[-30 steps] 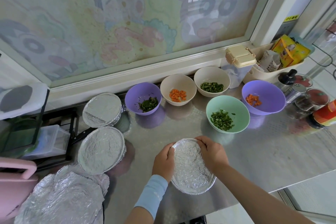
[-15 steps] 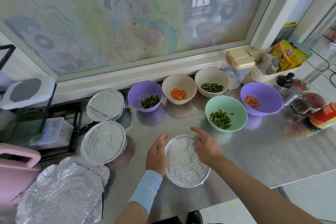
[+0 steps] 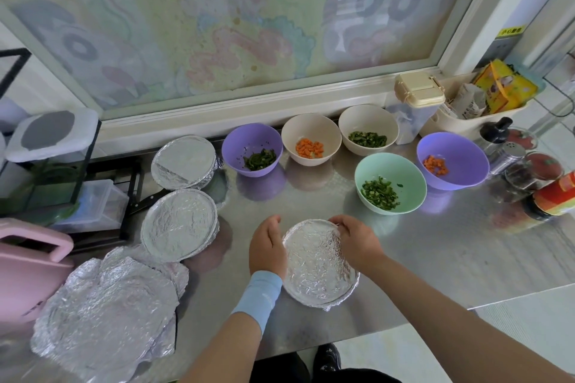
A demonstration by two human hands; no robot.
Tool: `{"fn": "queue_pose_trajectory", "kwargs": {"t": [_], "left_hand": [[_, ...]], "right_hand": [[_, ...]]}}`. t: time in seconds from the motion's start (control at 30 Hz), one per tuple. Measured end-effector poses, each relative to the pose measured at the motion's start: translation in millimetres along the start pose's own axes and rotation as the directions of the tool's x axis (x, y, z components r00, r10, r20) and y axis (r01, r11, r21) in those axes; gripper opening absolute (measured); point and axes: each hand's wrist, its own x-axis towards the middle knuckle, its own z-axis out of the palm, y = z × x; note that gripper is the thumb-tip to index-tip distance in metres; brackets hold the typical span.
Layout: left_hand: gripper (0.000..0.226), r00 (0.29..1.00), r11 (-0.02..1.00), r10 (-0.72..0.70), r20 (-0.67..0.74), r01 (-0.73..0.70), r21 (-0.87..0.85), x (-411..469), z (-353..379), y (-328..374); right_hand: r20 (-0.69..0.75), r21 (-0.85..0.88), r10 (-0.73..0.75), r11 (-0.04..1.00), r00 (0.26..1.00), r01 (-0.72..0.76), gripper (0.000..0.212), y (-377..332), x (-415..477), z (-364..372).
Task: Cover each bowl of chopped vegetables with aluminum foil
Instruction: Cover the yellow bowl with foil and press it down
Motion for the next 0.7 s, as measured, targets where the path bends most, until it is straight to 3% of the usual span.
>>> {"fn": "queue_pose_trajectory", "kwargs": {"t": [0.2, 0.27, 0.4, 0.5, 0.7], "left_hand": [[0.041, 0.977, 0.974, -0.137, -0.161, 0.103, -0.203, -43, -2, -1], [0.047, 0.967, 0.936, -0.222, -0.128, 0.175, -0.307, -54, 1, 0], [0.04, 0.936, 0.823, -0.352, -0.028, 0.295, -0.486, -54, 6, 6], [0.038, 0.897, 0.708, -0.438, 0.062, 0.387, -0.591, -40, 9, 5], [0.045, 0.858, 0.577, -0.492, 0.15, 0.45, -0.682, -19, 12, 0]], "right_hand": [[-0.04, 0.07, 0.092, 0.994, 0.995, -0.09, 0.051, -5, -13, 5], [-0.015, 0.015, 0.096, 0.995, 0.995, -0.096, 0.055, -7, -18, 6], [0.057, -0.059, -0.043, 0.997, 0.997, 0.046, 0.069, -11, -20, 9], [0.115, 0.028, 0.004, 1.0, 0.993, -0.007, 0.061, -14, -15, 10], [0.035, 0.107, 0.074, 0.991, 0.997, -0.077, 0.04, -11, -15, 16]]}}
